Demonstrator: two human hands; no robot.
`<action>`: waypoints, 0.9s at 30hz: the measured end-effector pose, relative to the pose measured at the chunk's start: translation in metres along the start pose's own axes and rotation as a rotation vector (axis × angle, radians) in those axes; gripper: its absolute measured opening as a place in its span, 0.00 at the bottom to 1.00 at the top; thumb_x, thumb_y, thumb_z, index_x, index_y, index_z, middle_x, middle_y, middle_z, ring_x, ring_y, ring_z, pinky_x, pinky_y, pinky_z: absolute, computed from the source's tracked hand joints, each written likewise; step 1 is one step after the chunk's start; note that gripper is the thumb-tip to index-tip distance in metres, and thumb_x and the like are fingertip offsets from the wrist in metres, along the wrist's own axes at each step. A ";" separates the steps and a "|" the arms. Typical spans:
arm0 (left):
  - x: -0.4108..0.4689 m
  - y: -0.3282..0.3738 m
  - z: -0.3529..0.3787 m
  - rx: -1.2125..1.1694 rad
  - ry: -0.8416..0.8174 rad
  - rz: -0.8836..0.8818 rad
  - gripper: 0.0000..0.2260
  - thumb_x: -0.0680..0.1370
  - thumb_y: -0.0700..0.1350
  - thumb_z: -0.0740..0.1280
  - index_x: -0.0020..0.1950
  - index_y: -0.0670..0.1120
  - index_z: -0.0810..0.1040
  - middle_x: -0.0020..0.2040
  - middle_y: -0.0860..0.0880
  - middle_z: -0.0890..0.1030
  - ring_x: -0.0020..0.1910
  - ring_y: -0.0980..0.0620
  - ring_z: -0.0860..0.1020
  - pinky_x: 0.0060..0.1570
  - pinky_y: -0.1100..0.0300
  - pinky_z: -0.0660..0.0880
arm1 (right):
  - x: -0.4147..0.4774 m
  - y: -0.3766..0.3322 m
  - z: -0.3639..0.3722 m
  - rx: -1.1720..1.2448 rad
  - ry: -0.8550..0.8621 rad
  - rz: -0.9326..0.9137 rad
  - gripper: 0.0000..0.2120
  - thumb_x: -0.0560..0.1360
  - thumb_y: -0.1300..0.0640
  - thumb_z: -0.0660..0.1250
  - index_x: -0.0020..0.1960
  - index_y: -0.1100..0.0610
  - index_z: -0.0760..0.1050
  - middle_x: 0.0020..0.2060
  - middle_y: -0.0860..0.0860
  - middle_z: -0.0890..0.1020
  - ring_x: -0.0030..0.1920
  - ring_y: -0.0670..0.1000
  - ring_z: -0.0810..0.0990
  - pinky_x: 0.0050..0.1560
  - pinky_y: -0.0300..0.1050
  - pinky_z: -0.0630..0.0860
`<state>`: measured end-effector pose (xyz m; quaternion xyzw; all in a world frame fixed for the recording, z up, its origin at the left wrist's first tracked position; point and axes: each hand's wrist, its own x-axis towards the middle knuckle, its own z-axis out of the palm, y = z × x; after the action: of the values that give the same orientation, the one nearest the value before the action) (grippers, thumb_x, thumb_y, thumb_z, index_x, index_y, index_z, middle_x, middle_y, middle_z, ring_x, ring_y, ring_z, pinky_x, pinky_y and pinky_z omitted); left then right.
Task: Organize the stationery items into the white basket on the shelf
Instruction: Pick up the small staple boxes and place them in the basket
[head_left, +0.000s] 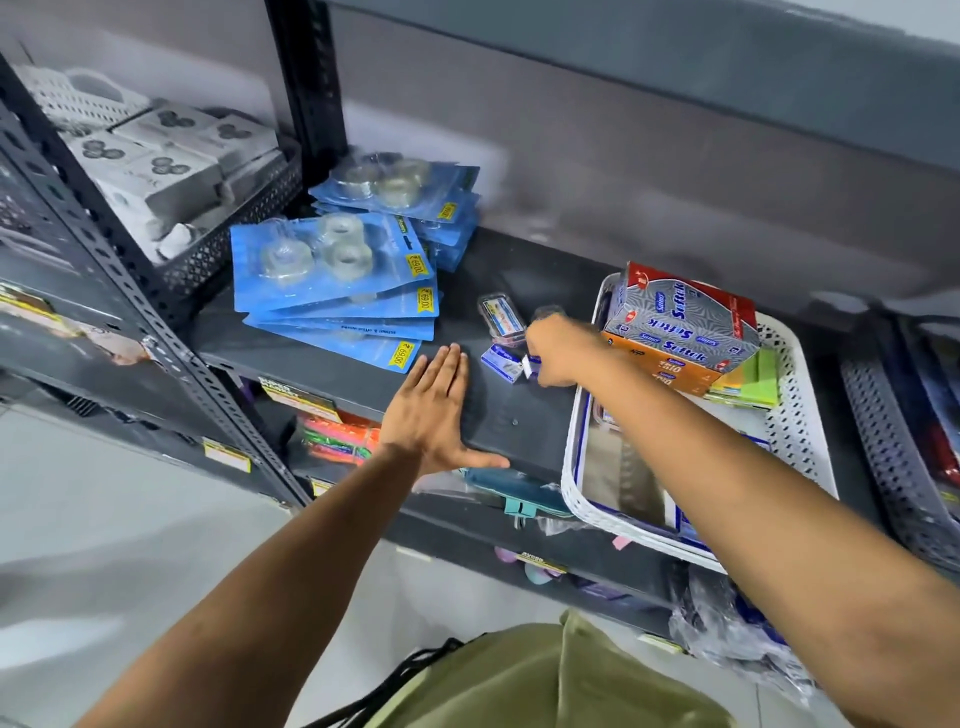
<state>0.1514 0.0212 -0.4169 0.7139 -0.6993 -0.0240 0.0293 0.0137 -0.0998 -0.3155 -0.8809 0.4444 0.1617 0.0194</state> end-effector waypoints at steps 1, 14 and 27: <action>0.000 0.000 0.000 -0.003 0.001 0.000 0.65 0.57 0.85 0.45 0.77 0.37 0.47 0.78 0.40 0.53 0.78 0.45 0.50 0.75 0.50 0.40 | 0.002 0.000 -0.001 0.058 0.014 0.025 0.14 0.68 0.57 0.70 0.53 0.60 0.77 0.52 0.60 0.79 0.49 0.60 0.80 0.40 0.43 0.69; 0.001 0.000 0.002 0.005 -0.006 0.007 0.65 0.56 0.85 0.43 0.76 0.37 0.47 0.78 0.41 0.51 0.78 0.46 0.48 0.76 0.49 0.40 | 0.014 -0.031 0.014 0.190 0.154 0.107 0.20 0.67 0.44 0.73 0.51 0.56 0.76 0.49 0.56 0.82 0.49 0.59 0.81 0.37 0.44 0.69; -0.001 0.006 -0.006 0.039 -0.026 -0.023 0.64 0.56 0.85 0.42 0.77 0.38 0.45 0.79 0.42 0.48 0.78 0.47 0.46 0.76 0.50 0.41 | -0.035 0.016 -0.017 0.433 0.272 0.110 0.14 0.63 0.46 0.70 0.40 0.56 0.79 0.34 0.53 0.80 0.38 0.57 0.79 0.30 0.41 0.66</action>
<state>0.1456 0.0218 -0.4101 0.7220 -0.6916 -0.0199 0.0058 -0.0132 -0.0854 -0.2871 -0.8443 0.5145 -0.0565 0.1388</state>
